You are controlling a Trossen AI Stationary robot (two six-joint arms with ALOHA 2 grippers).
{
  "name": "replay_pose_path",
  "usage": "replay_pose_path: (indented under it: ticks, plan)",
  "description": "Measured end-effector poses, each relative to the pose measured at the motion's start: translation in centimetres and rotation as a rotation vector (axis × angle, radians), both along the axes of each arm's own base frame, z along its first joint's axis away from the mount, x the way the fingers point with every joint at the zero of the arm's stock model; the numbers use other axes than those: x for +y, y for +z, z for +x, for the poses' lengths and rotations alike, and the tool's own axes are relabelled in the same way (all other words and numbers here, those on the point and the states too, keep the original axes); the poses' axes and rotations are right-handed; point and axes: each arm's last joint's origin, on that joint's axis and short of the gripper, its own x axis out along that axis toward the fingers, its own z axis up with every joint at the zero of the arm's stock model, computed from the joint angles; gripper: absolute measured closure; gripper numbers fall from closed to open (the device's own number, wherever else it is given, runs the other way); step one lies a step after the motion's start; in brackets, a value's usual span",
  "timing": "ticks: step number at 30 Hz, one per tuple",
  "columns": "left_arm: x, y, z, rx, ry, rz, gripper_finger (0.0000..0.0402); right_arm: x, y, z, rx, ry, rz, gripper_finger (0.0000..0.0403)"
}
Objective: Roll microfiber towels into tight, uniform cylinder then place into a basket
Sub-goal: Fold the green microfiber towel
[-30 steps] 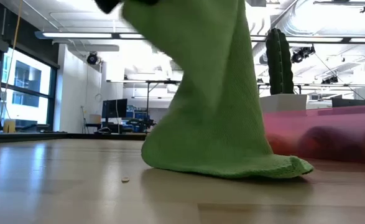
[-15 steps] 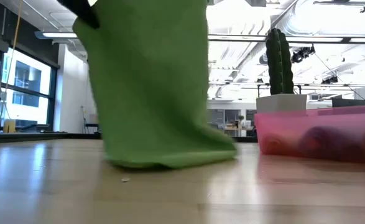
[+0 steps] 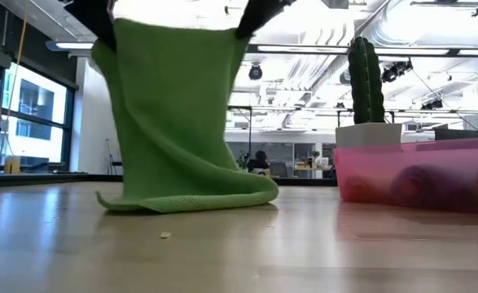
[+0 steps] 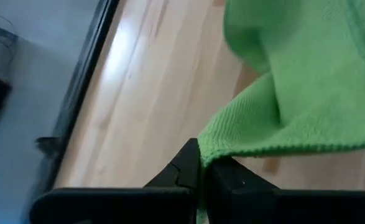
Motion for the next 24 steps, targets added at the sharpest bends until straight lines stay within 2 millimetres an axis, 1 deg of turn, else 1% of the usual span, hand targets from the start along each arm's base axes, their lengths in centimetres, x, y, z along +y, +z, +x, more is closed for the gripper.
replay_pose_path:
  ticks: [2,4,10,13,15,18,20,22,24]
  plan:
    - [0.3,0.1,-0.5,0.056,-0.016,0.037,0.0401,-0.8,-0.7,-0.4,-0.070,0.009,0.024,0.0403]
    - [0.8,0.1,-0.9,0.108,-0.013,0.091,0.0401,-2.2,-0.9,-0.8,-0.134,0.023,0.013,0.0403]
    - [3.5,0.4,-1.8,0.220,0.097,0.282,0.0401,-7.6,-1.2,-2.1,-0.202,-0.038,-0.086,0.0403]
    - [5.2,0.6,-1.9,0.249,0.160,0.373,0.0401,-9.9,-0.3,-2.0,-0.227,-0.048,-0.158,0.0403]
    - [6.3,0.8,-2.0,0.271,0.195,0.446,0.0401,-11.0,0.9,-1.8,-0.266,-0.045,-0.217,0.0403]
    - [7.7,1.2,-2.2,0.288,0.253,0.559,0.0401,-12.4,3.0,-1.6,-0.361,-0.085,-0.265,0.0403]
    - [8.3,1.4,-2.5,0.265,0.303,0.575,0.0401,-13.0,3.8,-1.6,-0.432,-0.155,-0.216,0.0402]
    - [8.6,1.4,-2.6,0.244,0.333,0.537,0.0401,-13.2,3.8,-1.8,-0.458,-0.176,-0.121,0.0402]
    - [8.4,1.3,-2.6,0.229,0.343,0.442,0.0401,-12.7,2.7,-1.8,-0.393,-0.109,-0.027,0.0403]
